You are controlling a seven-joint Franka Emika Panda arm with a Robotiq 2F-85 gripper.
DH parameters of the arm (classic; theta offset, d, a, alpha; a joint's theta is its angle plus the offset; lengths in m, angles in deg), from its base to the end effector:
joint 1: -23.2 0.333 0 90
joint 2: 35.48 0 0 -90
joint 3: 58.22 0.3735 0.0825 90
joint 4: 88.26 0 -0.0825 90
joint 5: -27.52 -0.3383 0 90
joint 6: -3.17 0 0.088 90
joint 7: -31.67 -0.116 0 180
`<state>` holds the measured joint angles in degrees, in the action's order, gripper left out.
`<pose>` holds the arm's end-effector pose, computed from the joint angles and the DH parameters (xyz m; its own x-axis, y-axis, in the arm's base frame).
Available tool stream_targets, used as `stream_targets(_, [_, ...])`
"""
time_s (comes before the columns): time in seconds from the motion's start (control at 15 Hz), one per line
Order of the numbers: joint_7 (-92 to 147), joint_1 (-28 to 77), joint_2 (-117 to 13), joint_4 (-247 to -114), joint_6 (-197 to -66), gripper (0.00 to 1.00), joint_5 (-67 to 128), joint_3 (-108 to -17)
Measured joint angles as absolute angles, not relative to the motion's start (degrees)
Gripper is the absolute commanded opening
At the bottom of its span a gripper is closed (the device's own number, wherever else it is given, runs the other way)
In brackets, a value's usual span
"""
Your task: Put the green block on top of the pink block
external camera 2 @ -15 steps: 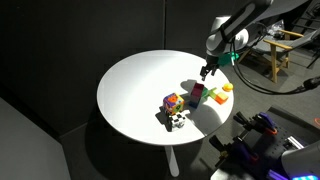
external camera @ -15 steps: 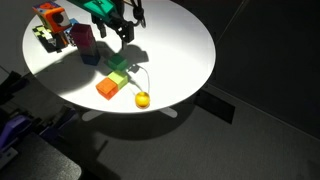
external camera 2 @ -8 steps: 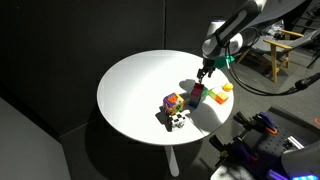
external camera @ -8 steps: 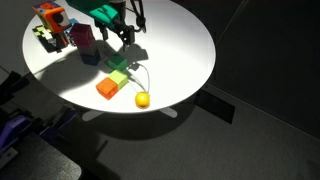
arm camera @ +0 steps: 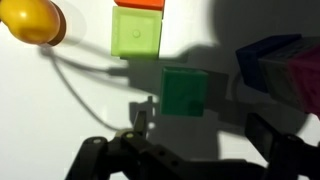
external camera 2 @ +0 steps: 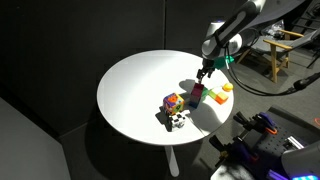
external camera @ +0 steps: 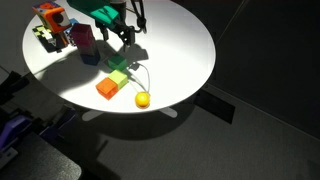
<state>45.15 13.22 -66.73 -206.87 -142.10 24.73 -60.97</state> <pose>0.5699 -0.1274 0.2360 0.9968 -0.0213 -0.0769 -0.0228 -0.9996 -0.0180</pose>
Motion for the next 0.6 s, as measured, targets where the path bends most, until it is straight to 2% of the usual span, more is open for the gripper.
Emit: stream_targets(0.6, [45.1, 13.5, -70.1, -206.9, -146.3, 1.0, 24.8, -60.9])
